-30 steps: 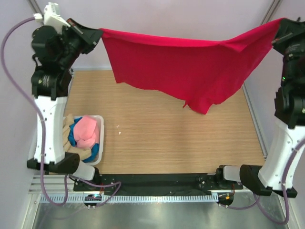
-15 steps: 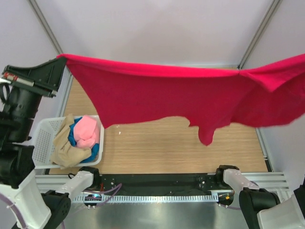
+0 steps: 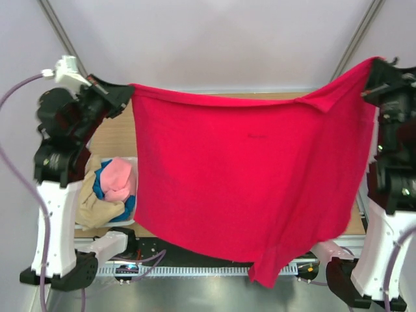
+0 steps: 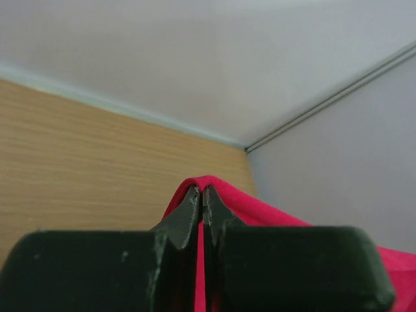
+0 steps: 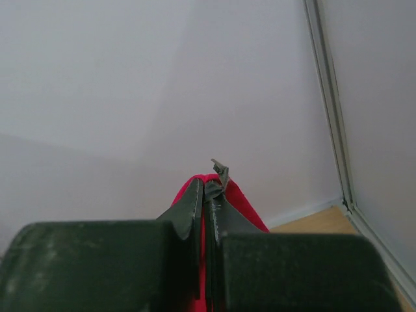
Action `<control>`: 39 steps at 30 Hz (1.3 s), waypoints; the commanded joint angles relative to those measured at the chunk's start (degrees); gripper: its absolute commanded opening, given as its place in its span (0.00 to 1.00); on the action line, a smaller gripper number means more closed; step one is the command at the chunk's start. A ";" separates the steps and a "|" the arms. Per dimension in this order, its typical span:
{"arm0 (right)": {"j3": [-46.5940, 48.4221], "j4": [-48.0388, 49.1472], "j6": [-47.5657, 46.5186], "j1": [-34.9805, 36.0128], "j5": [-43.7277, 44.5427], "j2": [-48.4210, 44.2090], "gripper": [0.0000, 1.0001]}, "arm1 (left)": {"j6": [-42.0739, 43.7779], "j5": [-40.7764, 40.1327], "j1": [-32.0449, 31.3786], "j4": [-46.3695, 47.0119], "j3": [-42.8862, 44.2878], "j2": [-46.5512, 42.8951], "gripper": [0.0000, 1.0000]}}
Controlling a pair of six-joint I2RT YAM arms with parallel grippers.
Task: Fold and stack the t-shirts
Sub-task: Flatten the tshirt out, then fold the tshirt
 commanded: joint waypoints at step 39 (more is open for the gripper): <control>-24.87 13.76 0.31 0.31 -1.90 33.52 0.01 | 10.04 5.52 4.27 7.90 14.29 64.56 0.00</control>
